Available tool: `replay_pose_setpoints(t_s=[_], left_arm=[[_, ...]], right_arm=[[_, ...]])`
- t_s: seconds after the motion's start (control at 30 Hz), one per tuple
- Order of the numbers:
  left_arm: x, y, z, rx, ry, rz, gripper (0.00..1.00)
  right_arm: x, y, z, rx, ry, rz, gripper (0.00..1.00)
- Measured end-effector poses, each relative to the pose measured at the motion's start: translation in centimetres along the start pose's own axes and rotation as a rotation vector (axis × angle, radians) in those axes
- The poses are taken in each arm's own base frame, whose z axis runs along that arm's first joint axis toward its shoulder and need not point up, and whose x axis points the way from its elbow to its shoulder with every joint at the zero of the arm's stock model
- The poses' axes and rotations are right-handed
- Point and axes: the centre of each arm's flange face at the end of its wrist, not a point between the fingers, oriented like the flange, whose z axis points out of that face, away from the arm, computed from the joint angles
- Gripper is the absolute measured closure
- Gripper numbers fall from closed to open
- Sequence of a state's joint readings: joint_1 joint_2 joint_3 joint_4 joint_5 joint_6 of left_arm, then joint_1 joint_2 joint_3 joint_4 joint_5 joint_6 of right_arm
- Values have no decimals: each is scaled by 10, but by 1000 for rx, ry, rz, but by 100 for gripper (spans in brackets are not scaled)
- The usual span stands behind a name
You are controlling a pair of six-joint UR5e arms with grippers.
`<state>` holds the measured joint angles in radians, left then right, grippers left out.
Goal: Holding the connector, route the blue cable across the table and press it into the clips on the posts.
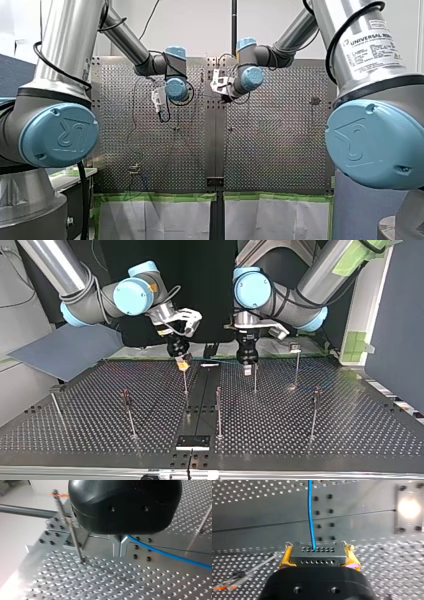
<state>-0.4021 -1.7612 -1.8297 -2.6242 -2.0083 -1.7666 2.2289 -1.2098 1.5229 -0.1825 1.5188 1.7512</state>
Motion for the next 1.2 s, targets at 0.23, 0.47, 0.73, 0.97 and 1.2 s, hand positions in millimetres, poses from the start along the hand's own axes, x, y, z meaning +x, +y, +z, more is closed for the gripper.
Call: replay_pose_setpoints(t_s=[0.23, 0.47, 0.73, 0.97, 1.2], left_arm=[[-28, -2, -10, 9, -25, -2, 100], [-56, -9, -19, 59, -62, -18, 100], [-76, -9, -24, 89, -88, -32, 100], [-68, -4, -15, 89, -71, -16, 100], [-67, -4, -4, 100, -87, -6, 100]], right_arm=[[30, 2, -16, -6, 29, 0, 100], [61, -1, -33, 30, 64, -3, 100], [72, -3, -32, 81, 77, -7, 100], [69, 4, -24, 90, 69, 0, 100], [81, 11, -13, 92, 91, 5, 100]])
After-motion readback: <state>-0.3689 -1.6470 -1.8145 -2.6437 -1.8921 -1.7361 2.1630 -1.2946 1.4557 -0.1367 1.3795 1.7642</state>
